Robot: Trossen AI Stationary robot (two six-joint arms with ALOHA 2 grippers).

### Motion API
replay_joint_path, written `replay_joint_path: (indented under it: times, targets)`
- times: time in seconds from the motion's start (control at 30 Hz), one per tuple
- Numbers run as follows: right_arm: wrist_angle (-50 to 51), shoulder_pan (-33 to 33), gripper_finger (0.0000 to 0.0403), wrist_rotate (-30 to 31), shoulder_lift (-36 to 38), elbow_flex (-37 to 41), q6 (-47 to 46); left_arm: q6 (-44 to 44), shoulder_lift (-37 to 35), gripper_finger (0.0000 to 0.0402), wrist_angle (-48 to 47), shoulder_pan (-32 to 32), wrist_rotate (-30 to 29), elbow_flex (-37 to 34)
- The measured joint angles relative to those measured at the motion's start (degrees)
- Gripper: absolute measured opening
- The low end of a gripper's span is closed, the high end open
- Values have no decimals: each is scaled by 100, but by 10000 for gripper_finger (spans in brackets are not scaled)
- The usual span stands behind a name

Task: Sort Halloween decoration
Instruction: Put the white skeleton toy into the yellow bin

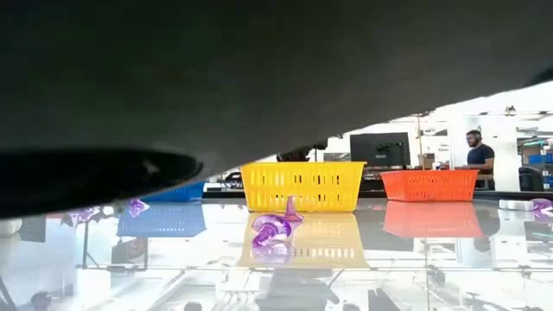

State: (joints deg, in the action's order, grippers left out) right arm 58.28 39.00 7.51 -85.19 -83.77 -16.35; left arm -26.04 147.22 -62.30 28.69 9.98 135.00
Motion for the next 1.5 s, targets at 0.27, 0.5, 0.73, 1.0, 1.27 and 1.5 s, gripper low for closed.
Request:
replay_joint_path:
  times: [0.27, 0.5, 0.73, 1.0, 1.27, 1.5]
  targets:
    - [-4, 2, 107, 0, 0, 0, 54, 191, -101, 40, -86, 7, 7, 0]
    - [-2, 2, 103, 0, 0, 0, 52, 252, -228, 37, -173, 22, 9, -1]
    - [-2, 2, 108, 0, 0, 0, 52, -12, -714, 37, -235, 162, -23, 0]
    - [-1, 2, 109, 1, 0, 0, 88, -277, -1110, 37, -863, 463, -48, 9]
    - [17, 2, 111, 0, 0, 0, 328, -1906, -1099, 37, -1275, 498, -46, -55]
    - [17, 2, 109, 0, 0, 0, 356, -2460, -1064, 37, -1308, 511, 16, -207]
